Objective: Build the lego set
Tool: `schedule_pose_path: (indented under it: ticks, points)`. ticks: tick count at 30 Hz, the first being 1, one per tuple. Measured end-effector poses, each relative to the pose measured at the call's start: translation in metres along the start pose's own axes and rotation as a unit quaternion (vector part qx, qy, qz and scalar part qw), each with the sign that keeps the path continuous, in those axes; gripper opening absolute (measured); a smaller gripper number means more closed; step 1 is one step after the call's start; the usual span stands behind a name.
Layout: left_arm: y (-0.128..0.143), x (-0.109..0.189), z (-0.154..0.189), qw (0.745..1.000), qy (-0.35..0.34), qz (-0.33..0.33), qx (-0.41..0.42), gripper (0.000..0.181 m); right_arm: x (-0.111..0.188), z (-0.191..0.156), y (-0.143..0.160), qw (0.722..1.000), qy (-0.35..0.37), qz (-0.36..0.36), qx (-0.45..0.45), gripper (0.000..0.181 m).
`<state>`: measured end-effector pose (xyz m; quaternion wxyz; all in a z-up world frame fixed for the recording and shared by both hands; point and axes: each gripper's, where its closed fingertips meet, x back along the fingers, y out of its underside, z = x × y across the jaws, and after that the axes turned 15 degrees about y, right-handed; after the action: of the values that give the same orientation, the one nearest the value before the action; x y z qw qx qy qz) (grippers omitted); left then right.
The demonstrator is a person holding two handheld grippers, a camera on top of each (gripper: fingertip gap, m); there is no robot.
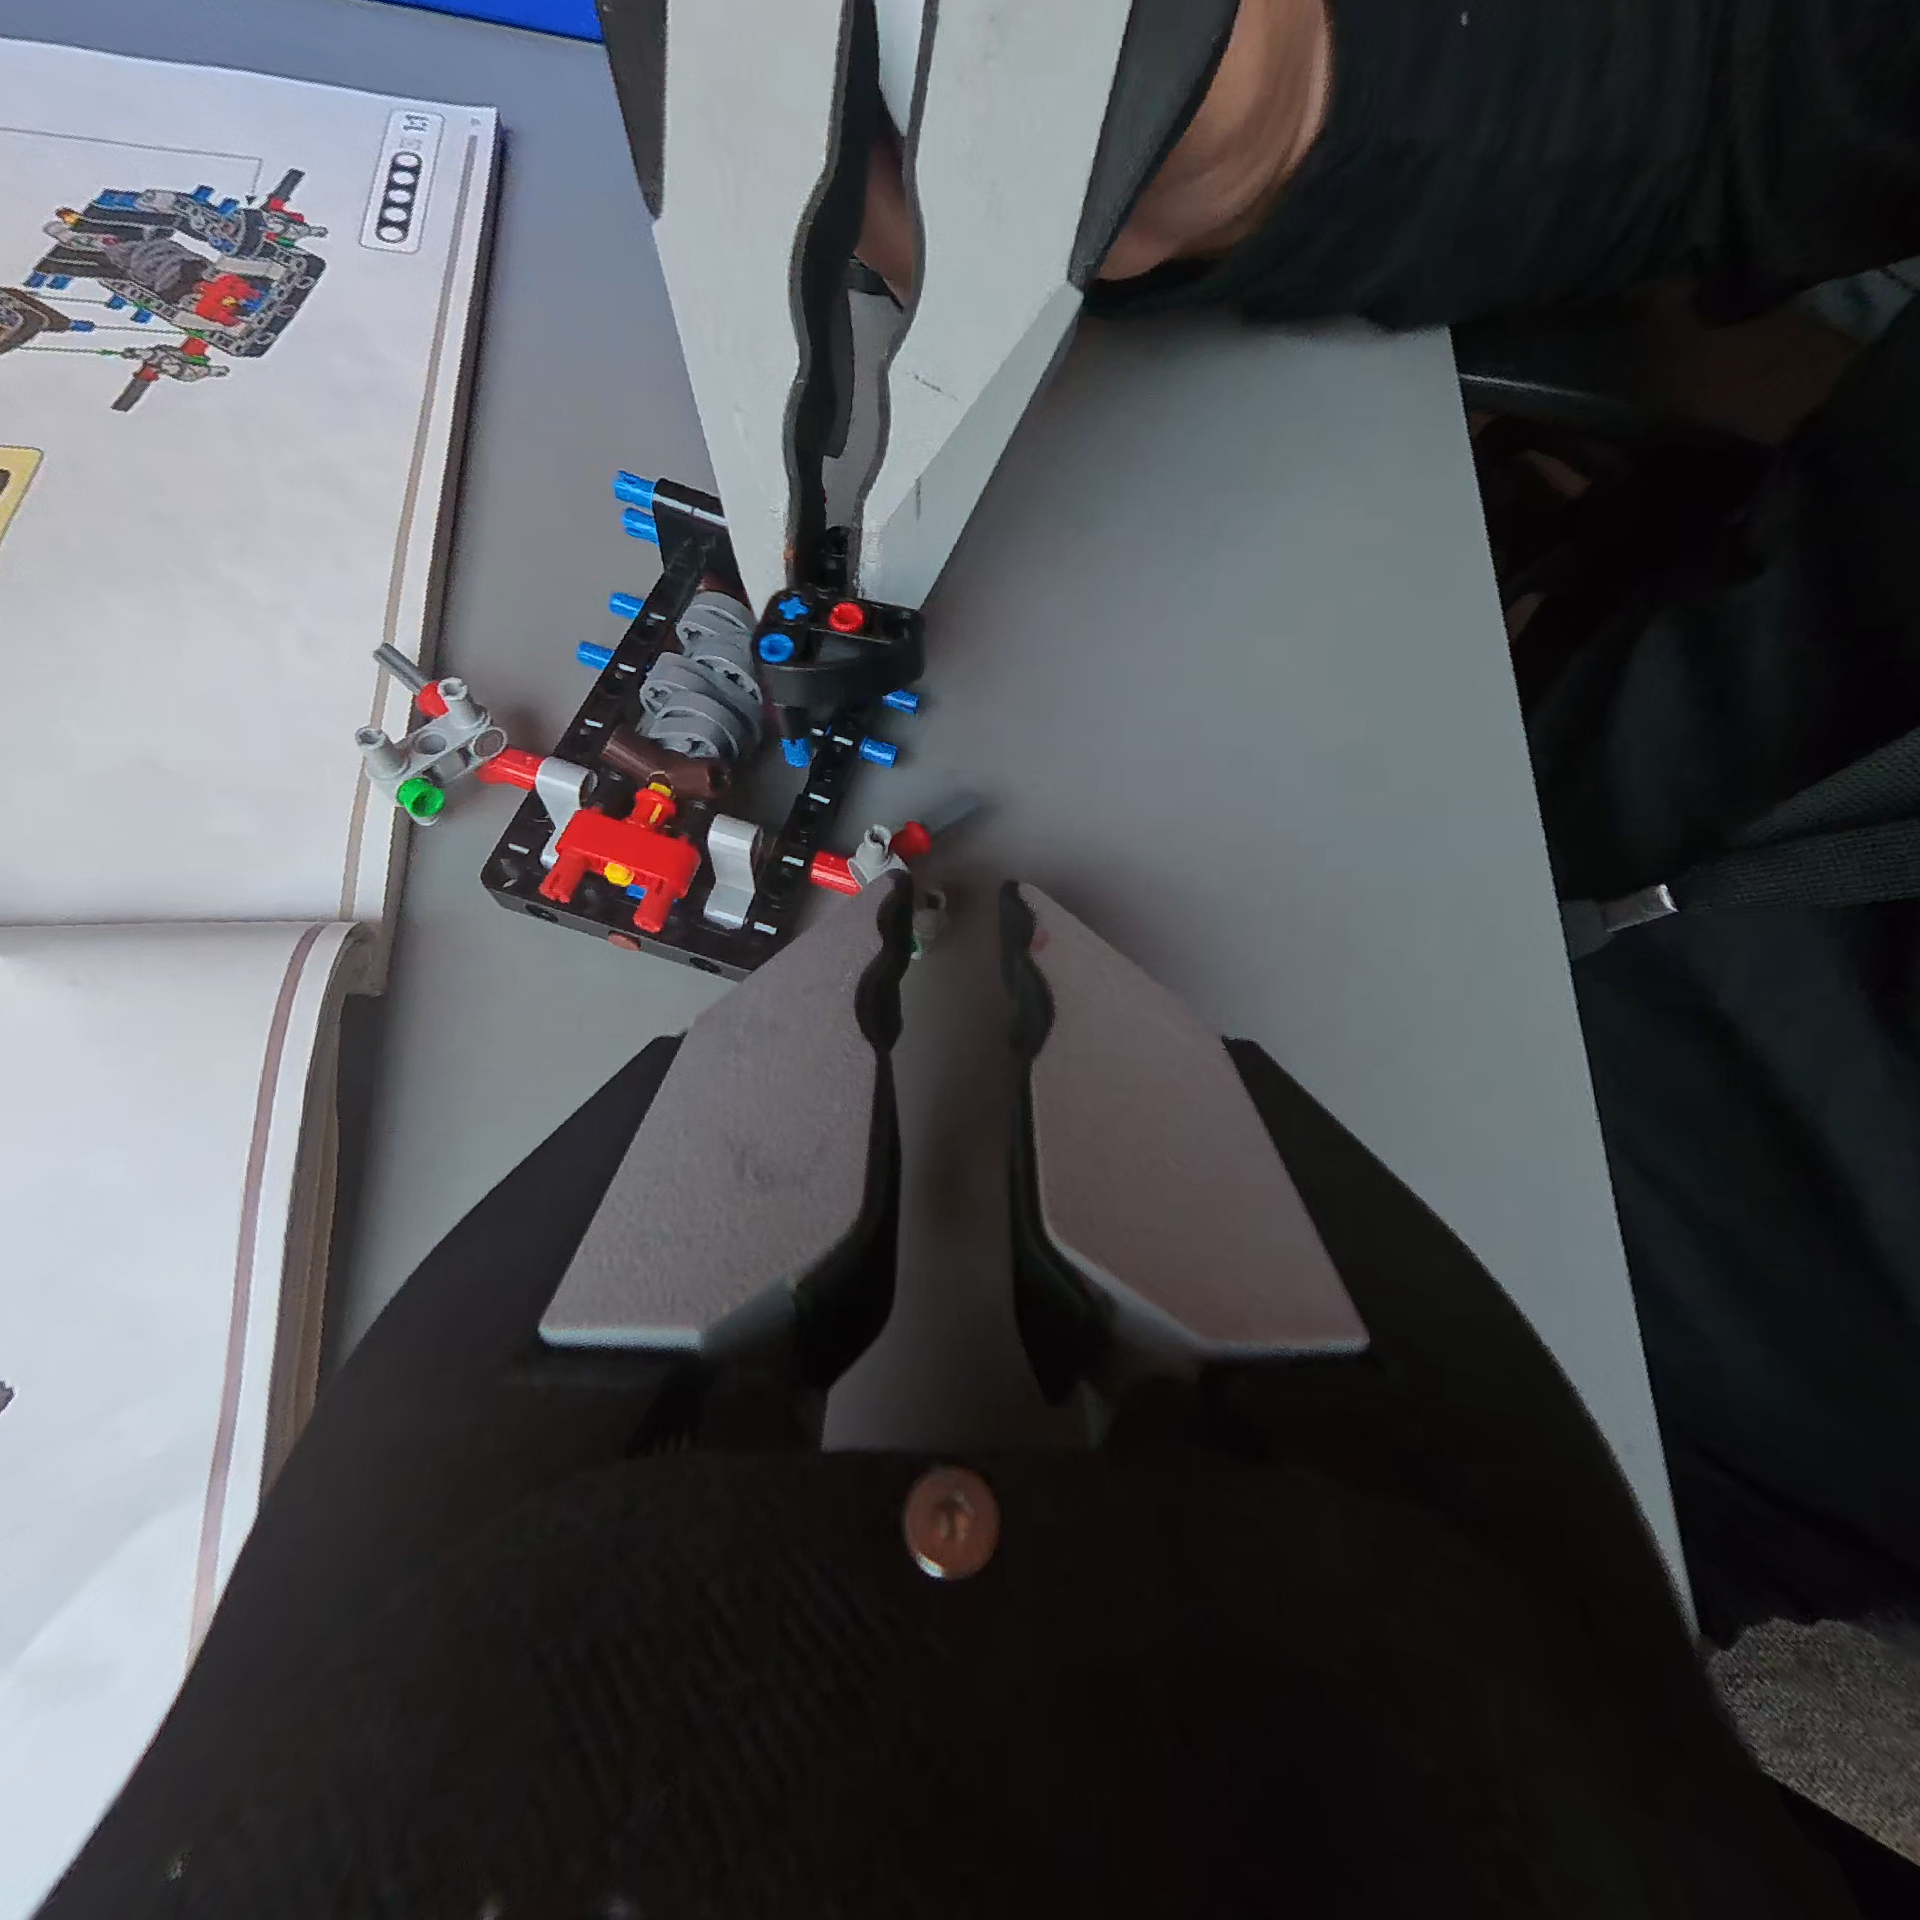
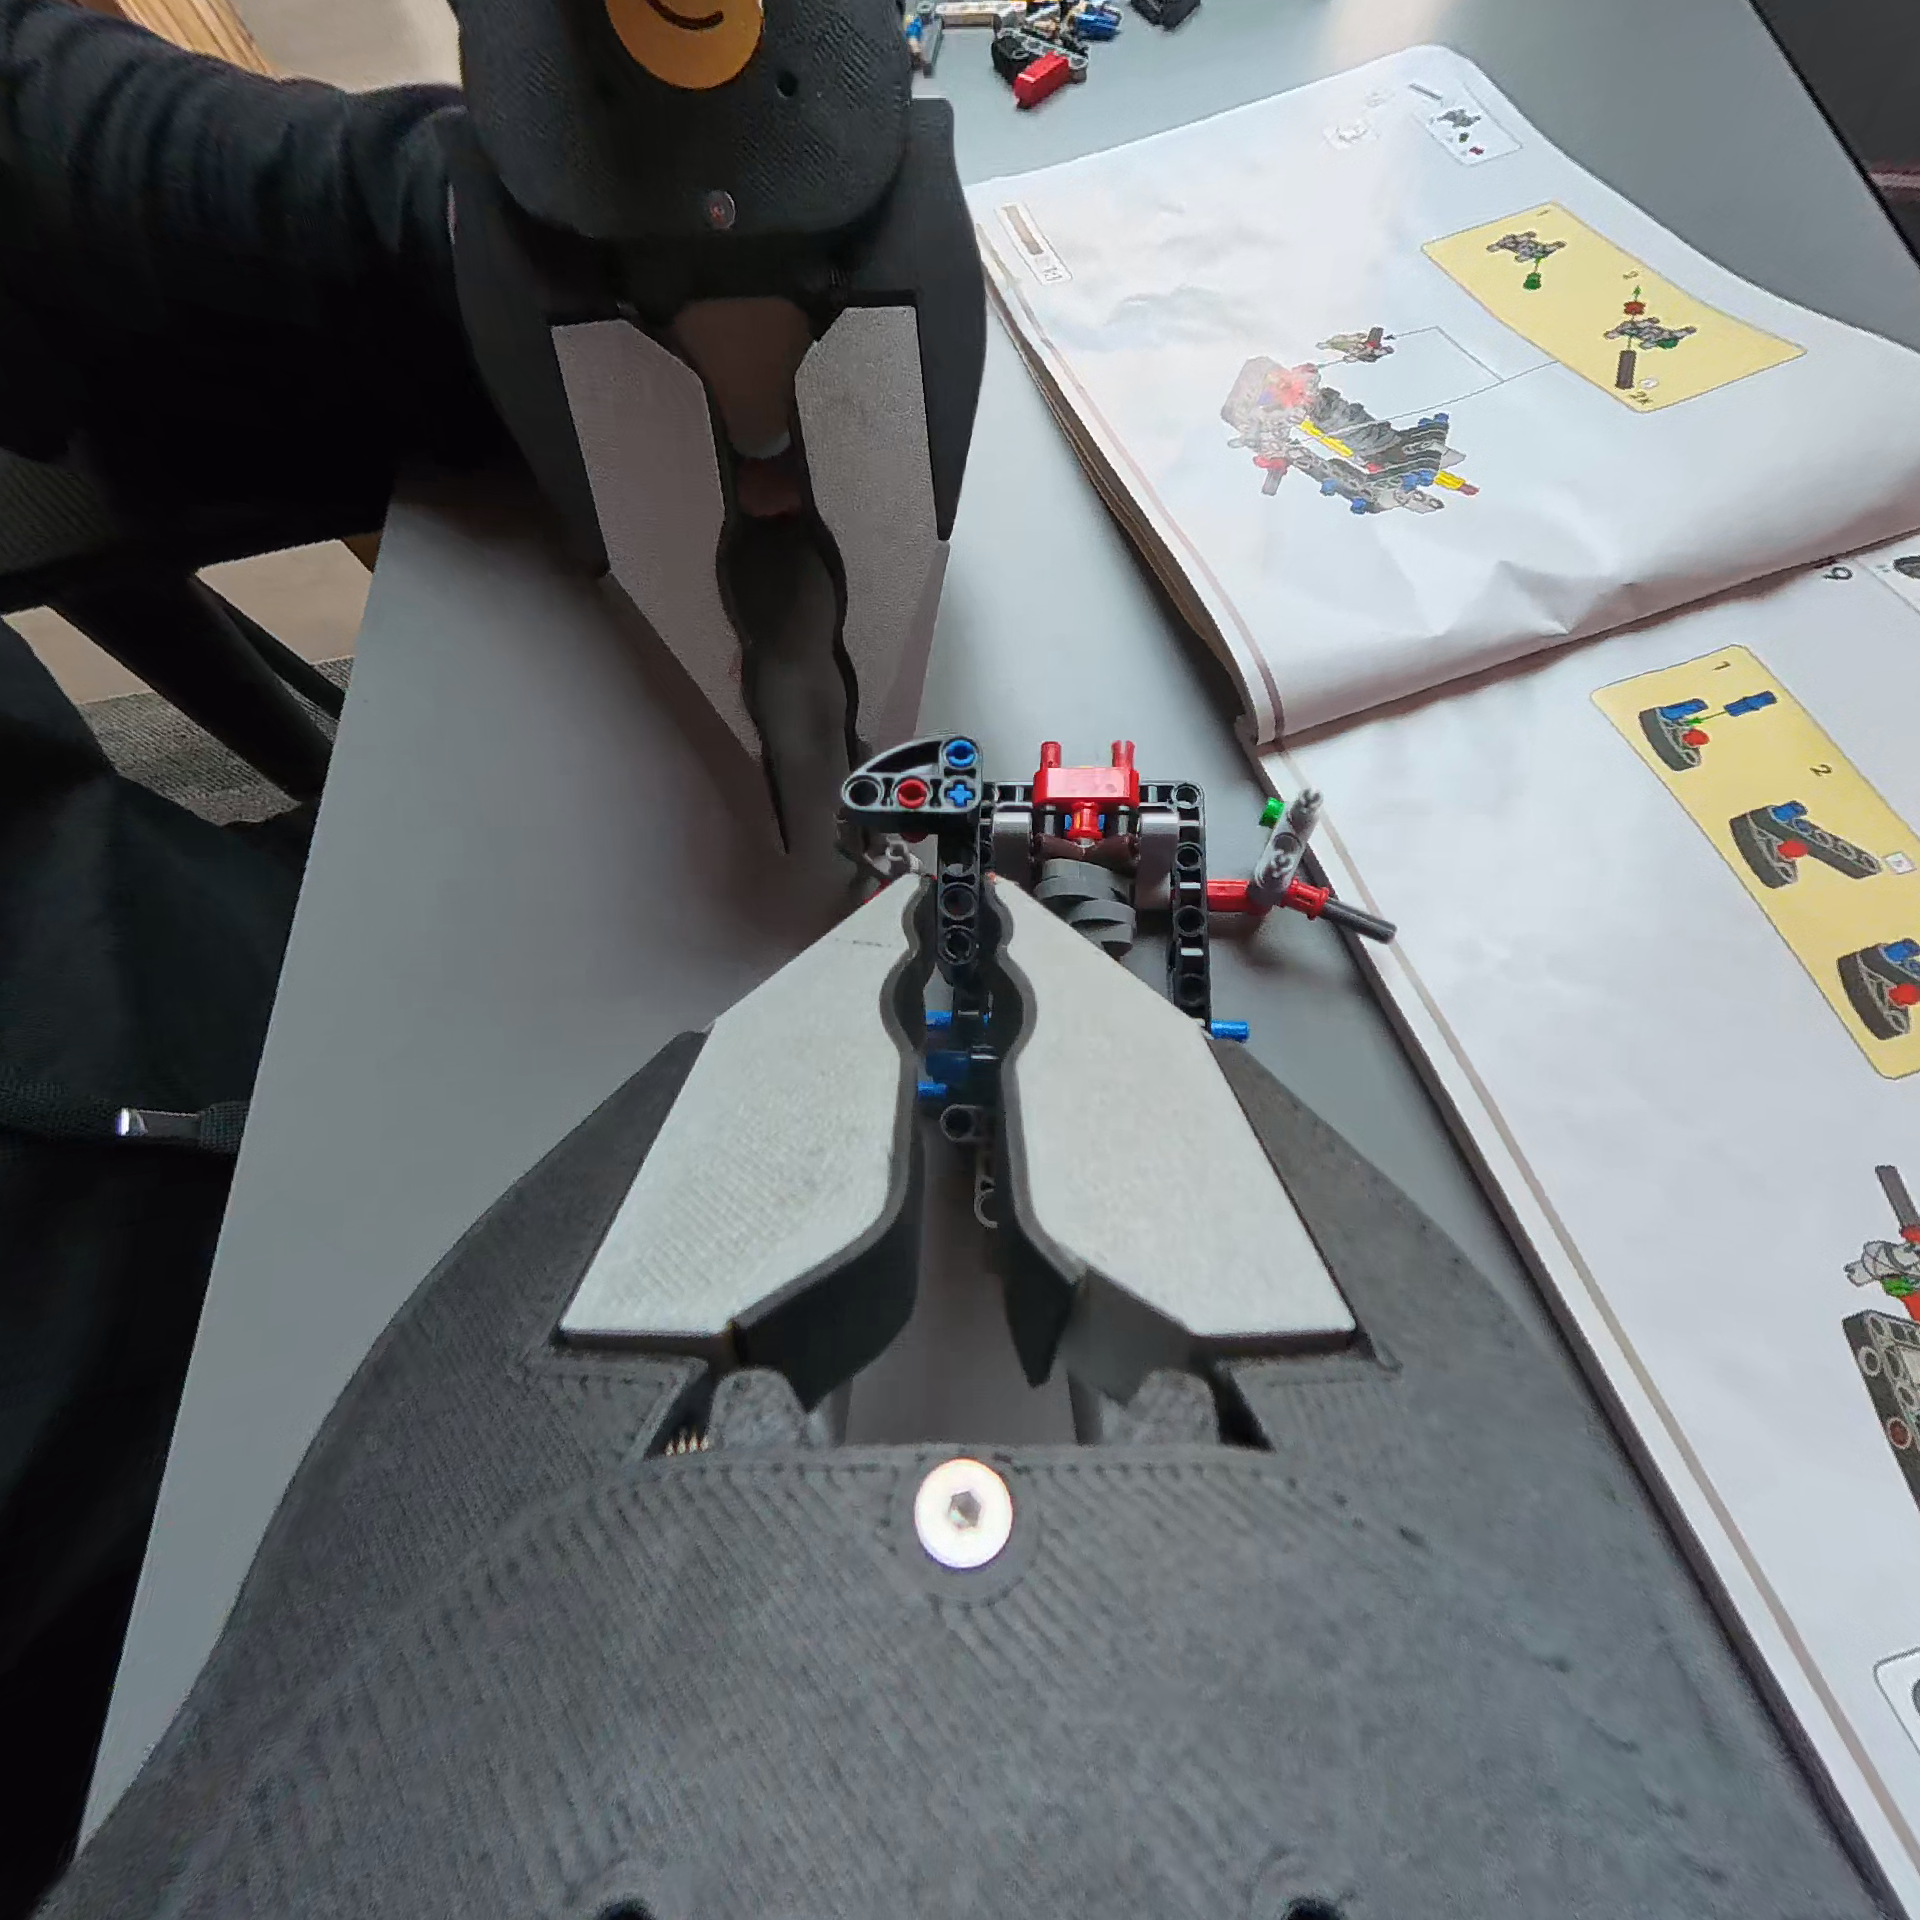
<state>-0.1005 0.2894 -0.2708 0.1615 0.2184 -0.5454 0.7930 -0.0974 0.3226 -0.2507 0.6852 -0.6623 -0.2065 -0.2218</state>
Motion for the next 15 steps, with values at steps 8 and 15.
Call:
schedule_pose_path:
  ticks: [8, 15]
  points:
    - [0.004, 0.012, -0.009, 1.0, -0.024, 0.0, 0.008, 0.013, -0.005, 0.0, 0.0, 1.0, 0.011, -0.009, 0.001, 0.004]
    - [-0.004, 0.04, -0.015, 0.998, -0.05, 0.031, 0.004, 0.019, -0.008, 0.0, -0.004, 1.0, 0.016, -0.017, -0.014, 0.004]
